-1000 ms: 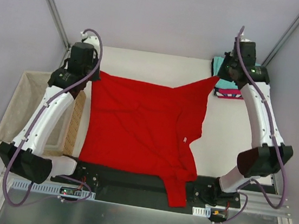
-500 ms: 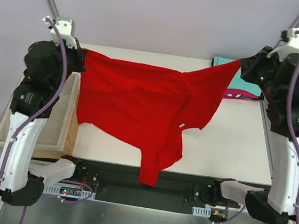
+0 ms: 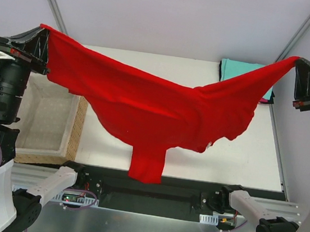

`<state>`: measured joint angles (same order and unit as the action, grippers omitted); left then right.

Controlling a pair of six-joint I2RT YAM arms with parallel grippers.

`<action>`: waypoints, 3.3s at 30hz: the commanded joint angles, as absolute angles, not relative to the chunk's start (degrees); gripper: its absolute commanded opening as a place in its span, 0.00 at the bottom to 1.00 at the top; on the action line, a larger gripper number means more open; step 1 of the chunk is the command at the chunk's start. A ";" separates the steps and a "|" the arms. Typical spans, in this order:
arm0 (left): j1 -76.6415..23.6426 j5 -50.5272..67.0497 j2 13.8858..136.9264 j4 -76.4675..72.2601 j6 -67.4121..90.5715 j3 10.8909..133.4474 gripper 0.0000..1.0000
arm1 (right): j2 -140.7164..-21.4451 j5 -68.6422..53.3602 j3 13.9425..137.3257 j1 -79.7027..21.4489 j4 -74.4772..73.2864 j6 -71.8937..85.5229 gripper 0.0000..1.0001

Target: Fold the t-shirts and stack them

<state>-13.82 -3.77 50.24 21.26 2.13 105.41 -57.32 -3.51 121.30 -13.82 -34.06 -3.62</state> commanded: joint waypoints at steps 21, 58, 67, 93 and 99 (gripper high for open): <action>-13.80 -4.40 71.98 -2.37 1.65 120.58 0.00 | -71.27 7.31 133.85 -14.06 -8.98 -8.79 0.01; -13.71 6.60 42.80 -8.53 16.26 100.11 0.00 | -56.42 -6.32 132.37 -5.98 -3.17 1.91 0.01; -13.80 8.71 52.85 -8.47 18.01 96.50 0.00 | -60.16 -10.28 122.81 -5.63 -4.60 4.22 0.01; -13.71 19.97 44.66 -24.95 22.59 100.82 0.00 | -57.39 -8.96 121.46 -5.98 -4.04 -0.88 0.01; -13.97 3.42 61.66 3.00 13.80 120.87 0.00 | -58.53 -9.49 121.99 -5.89 -4.31 1.23 0.01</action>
